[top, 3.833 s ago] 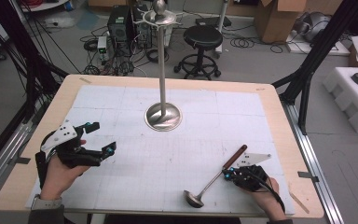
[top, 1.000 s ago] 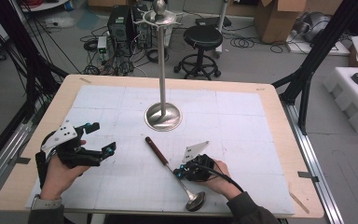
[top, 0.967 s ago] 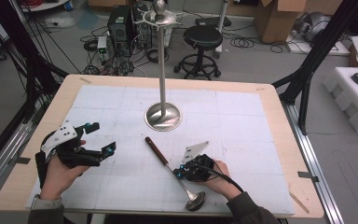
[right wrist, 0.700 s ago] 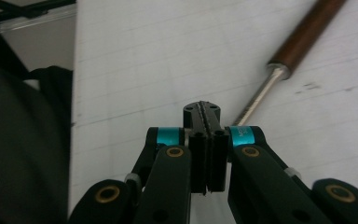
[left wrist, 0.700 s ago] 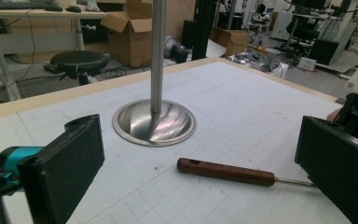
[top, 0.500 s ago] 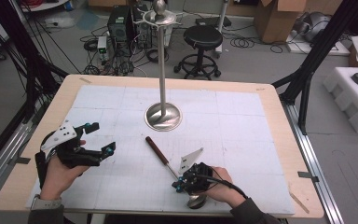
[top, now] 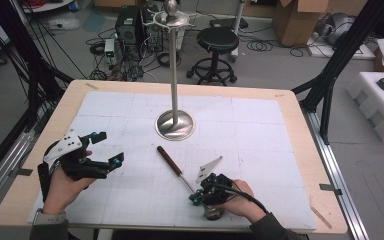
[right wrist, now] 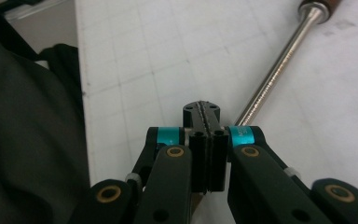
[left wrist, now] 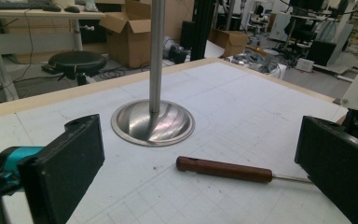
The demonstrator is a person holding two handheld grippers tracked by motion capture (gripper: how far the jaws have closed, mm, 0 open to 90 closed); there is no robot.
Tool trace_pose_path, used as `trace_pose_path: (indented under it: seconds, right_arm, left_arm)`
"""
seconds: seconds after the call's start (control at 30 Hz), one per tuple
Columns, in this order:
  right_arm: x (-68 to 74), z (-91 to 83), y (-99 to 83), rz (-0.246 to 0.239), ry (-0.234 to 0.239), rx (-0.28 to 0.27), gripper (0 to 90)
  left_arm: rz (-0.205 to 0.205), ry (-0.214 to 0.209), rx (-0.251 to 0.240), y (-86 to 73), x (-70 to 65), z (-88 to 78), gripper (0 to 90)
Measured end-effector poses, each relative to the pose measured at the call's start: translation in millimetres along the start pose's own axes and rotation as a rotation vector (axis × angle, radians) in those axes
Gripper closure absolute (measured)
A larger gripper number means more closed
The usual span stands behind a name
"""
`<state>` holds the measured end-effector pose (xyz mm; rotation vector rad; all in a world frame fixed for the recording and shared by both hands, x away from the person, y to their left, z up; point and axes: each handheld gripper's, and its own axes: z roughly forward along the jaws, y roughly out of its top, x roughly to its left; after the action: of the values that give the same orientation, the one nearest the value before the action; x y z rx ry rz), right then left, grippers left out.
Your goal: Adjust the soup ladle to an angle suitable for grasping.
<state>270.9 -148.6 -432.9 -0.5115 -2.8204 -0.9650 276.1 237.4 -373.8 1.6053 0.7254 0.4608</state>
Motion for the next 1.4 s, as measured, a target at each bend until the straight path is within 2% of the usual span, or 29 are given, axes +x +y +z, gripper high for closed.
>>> trace_pose_path:
  seconds: [0.13, 0.3, 0.5, 0.63, 0.73, 0.83, 0.9, 1.03, 1.2, 1.3, 1.4]
  right_arm:
    - [-6.5, -8.0, -4.7, -0.003, -0.035, 0.020, 90.0]
    - [-17.4, -16.8, -7.5, -0.007, -0.049, 0.052, 90.0]
    - [-31.2, -22.8, -10.0, 0.000, -0.047, 0.060, 90.0]
    - [-30.9, -23.4, -8.5, -0.015, -0.041, 0.064, 90.0]
    - [-29.8, -28.6, -3.1, -0.005, -0.017, 0.000, 90.0]
    - [-31.5, -31.3, 7.6, -0.019, -0.065, -0.010, 90.0]
    - [-36.8, -30.3, 14.5, -0.015, -0.086, -0.020, 90.0]
    - [-50.2, -25.9, 26.3, -0.014, -0.117, -0.005, 90.0]
    - [-65.6, -16.0, 34.3, 0.009, -0.110, -0.018, 90.0]
    - [-68.9, -7.3, 37.1, 0.000, -0.122, 0.015, 90.0]
    - [-69.9, 0.5, 37.9, -0.013, -0.113, 0.040, 89.9]
  left_arm:
    - [-0.001, 0.005, 0.002, -0.3, 0.2, 0.3, 1.8]
    - [0.001, 0.004, 0.004, -0.3, 0.0, 0.6, 1.8]
    - [0.001, 0.005, 0.003, -0.2, 0.1, 0.3, 1.8]
    - [0.000, 0.007, 0.004, -0.2, 0.4, 0.2, 1.8]
    - [0.002, 0.007, 0.009, -0.5, 0.3, 1.0, 1.8]
    - [0.002, 0.008, 0.012, -0.9, -0.2, 2.0, 1.8]
    - [0.009, 0.010, 0.015, -1.0, -0.5, 2.1, 1.8]
    - [0.018, 0.021, 0.027, -1.6, -0.3, 2.5, 1.8]
    - [0.024, 0.027, 0.039, -2.7, -0.3, 3.3, 1.8]
    - [0.025, 0.027, 0.032, -2.1, 0.7, 1.7, 1.8]
    - [0.020, 0.030, 0.023, -1.6, 1.5, 0.0, 1.8]
